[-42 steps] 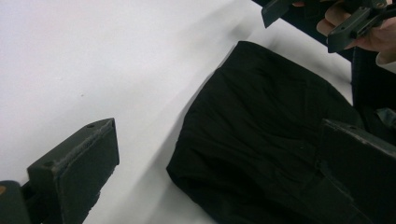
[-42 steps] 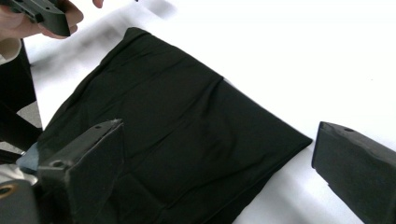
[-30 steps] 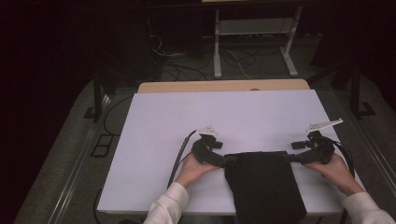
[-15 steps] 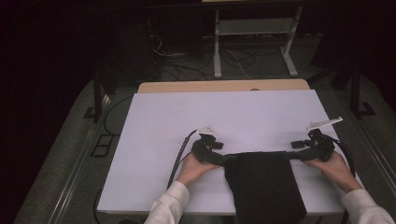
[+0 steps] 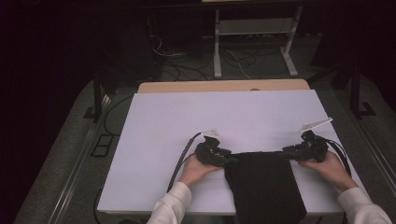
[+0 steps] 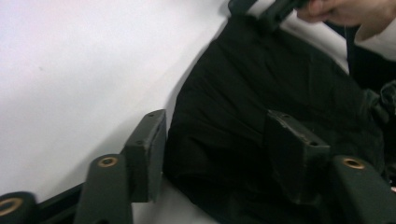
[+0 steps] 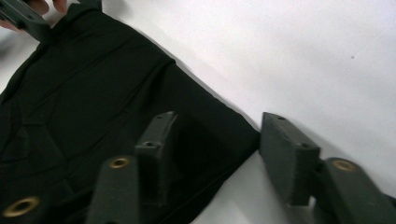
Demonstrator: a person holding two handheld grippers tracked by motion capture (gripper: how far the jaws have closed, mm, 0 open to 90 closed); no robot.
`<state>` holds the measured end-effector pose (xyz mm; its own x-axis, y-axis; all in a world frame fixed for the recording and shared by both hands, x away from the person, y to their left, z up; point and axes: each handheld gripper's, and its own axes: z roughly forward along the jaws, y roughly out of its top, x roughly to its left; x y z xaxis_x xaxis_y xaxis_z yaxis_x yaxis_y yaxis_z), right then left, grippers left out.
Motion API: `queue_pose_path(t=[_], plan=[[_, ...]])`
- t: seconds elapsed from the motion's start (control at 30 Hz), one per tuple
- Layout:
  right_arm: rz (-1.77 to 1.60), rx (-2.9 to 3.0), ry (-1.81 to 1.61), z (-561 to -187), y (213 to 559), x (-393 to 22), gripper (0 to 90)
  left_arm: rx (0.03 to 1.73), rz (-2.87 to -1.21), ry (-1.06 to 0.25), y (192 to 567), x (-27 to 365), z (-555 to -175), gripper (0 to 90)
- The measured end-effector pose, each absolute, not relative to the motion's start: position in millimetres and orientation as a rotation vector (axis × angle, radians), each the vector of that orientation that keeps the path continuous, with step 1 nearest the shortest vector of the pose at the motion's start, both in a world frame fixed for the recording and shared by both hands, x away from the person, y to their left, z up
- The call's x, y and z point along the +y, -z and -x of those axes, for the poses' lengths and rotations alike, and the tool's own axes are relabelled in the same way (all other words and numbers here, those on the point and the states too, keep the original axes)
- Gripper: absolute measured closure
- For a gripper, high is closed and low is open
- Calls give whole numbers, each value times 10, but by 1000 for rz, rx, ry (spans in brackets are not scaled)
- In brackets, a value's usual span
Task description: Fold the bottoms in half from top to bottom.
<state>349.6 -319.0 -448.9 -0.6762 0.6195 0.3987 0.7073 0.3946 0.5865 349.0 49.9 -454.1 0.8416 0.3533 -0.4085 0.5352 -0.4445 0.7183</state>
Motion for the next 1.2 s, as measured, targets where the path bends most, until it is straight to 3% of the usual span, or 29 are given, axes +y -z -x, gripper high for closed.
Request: queue_pose_path(t=[0.2, 0.33, 0.7, 1.2], plan=[[1165, -2465, 1138, -3527, 4529, -3226, 704, 638, -2099, 248, 4554, 486, -3488, 701], [1132, -2439, 1121, -3529, 4537, -3181, 838, 631, -2103, 255, 4539, 504, -3487, 803], [1193, -2422, 1173, -3566, 4441, -3092, 860, 670, -2055, 209, 4341, 716, -3498, 828], [1151, -2489, 1171, -3822, 4280, -2547, 860, 748, -2075, 109, 4041, 1156, -3523, 831]])
